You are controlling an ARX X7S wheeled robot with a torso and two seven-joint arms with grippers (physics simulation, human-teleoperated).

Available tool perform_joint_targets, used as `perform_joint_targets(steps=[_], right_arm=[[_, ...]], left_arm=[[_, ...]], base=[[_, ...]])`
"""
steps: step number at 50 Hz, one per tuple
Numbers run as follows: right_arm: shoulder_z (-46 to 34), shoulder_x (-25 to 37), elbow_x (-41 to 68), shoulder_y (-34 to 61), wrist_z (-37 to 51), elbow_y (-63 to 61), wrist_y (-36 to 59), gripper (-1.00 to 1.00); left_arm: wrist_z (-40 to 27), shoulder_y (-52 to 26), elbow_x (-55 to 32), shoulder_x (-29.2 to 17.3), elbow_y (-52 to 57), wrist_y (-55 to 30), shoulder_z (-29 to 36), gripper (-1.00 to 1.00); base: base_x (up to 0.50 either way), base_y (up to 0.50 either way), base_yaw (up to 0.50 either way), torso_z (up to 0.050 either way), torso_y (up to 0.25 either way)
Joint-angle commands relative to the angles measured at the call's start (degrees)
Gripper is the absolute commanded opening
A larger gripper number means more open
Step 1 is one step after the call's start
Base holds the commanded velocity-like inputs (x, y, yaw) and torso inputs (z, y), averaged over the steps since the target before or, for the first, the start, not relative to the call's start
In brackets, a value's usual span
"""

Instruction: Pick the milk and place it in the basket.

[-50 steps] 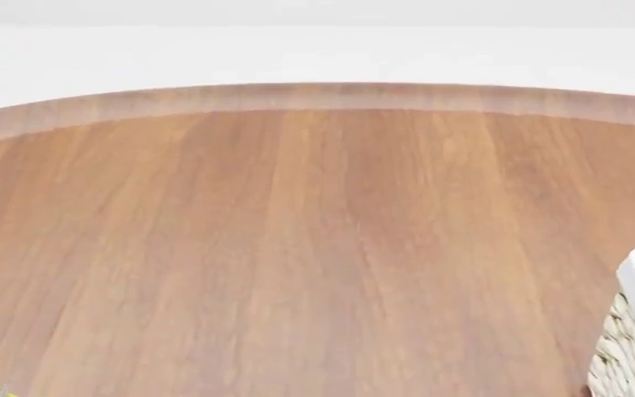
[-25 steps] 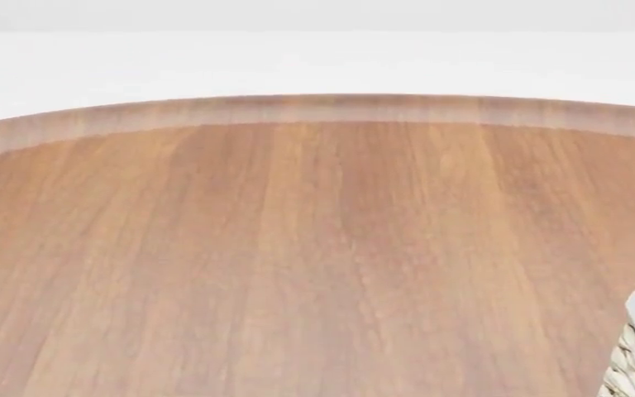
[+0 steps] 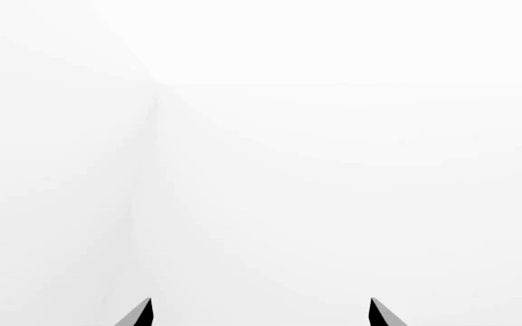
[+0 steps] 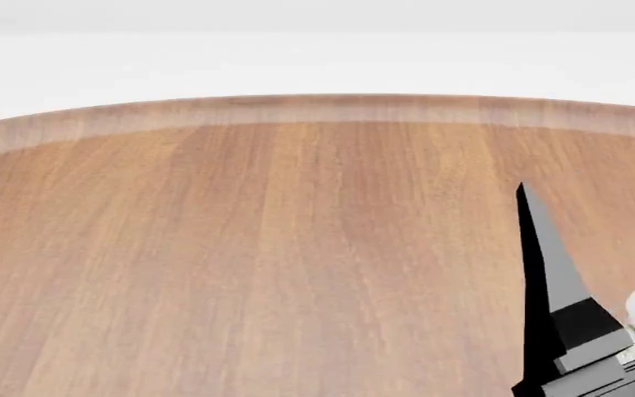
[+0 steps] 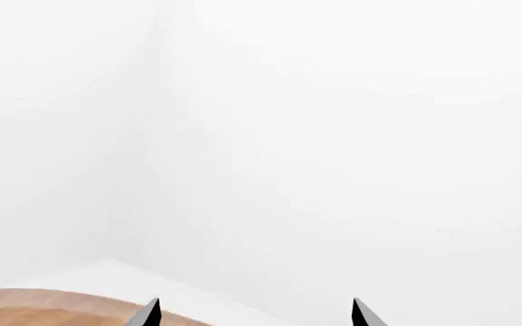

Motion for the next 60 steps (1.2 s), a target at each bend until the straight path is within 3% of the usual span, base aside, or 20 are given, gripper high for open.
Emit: perform_joint_targets(steps=[1, 7, 15, 42, 60], right_arm=[[-24.42, 3.35, -0.26, 18.57, -5.53, 6.57, 1.83, 1.0], [-33.5, -0.1, -2.4, 27.44, -9.01, 7.48, 8.51, 1.0], [-39.28, -2.92, -4.87, 30.76, -13.29, 7.61, 12.32, 1.0], [-54.55, -11.15, -17.33, 33.89, -24.61, 8.5, 18.58, 1.0], [-60.14, -13.98, -20.84, 34.78, -29.52, 8.26, 20.05, 1.0]], left_arm=[[-0.17, 0.14, 0.11, -0.25, -0.19, 0.35, 0.38, 1.0], [-0.22, 0.27, 0.27, -0.25, -0.28, 0.58, 0.53, 1.0], [-0.3, 0.47, 0.36, -0.32, -0.33, 0.88, 0.71, 1.0], [-0.63, 1.1, 0.35, -0.73, -0.61, 1.75, 0.98, 1.0], [-0.87, 1.49, 0.22, -1.01, -0.71, 2.28, 1.08, 1.0]], base=[[0.0, 0.0, 0.0, 0.0, 0.0], [0.0, 0.0, 0.0, 0.0, 0.0], [0.0, 0.0, 0.0, 0.0, 0.0], [0.0, 0.0, 0.0, 0.0, 0.0], [0.0, 0.0, 0.0, 0.0, 0.0]])
